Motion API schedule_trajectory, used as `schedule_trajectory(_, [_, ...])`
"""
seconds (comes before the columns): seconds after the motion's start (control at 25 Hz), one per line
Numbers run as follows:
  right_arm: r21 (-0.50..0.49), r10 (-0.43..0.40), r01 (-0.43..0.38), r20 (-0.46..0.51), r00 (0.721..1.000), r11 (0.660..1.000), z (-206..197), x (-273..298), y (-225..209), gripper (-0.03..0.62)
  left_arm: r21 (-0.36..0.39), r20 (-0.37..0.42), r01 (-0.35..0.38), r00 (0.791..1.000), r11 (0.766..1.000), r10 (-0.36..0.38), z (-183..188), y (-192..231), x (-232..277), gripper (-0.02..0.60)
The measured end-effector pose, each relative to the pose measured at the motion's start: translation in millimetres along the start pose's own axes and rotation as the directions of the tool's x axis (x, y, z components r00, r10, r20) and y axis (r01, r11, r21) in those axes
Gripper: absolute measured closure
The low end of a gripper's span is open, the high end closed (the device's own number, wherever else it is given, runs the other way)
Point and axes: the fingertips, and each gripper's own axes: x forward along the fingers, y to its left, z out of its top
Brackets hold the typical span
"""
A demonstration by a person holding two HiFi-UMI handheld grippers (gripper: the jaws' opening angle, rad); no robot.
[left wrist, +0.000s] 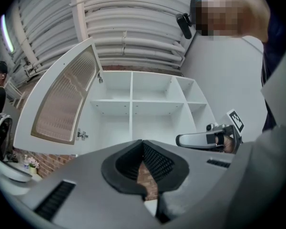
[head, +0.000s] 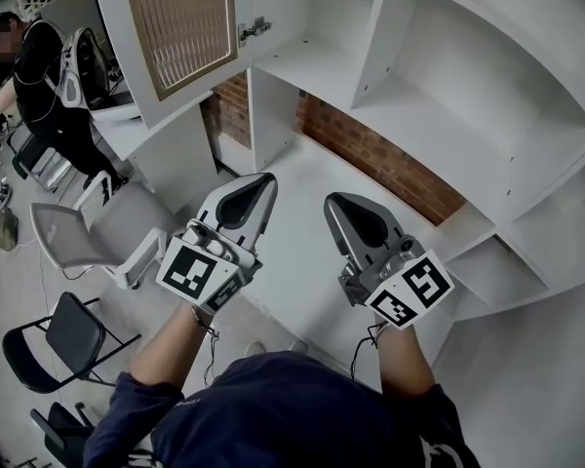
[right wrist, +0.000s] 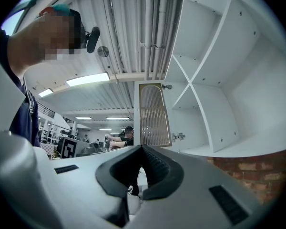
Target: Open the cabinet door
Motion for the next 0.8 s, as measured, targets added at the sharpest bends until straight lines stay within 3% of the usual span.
schedule_trajectory(0.8, [-0.001,0.002,-0.002,-0.007,1.0,1.0,-1.5,-1.8,0.4,0.571,-0.003,0.014,-0.005,1.0,1.0,0.005,4.8,0.4,0.1,0.575])
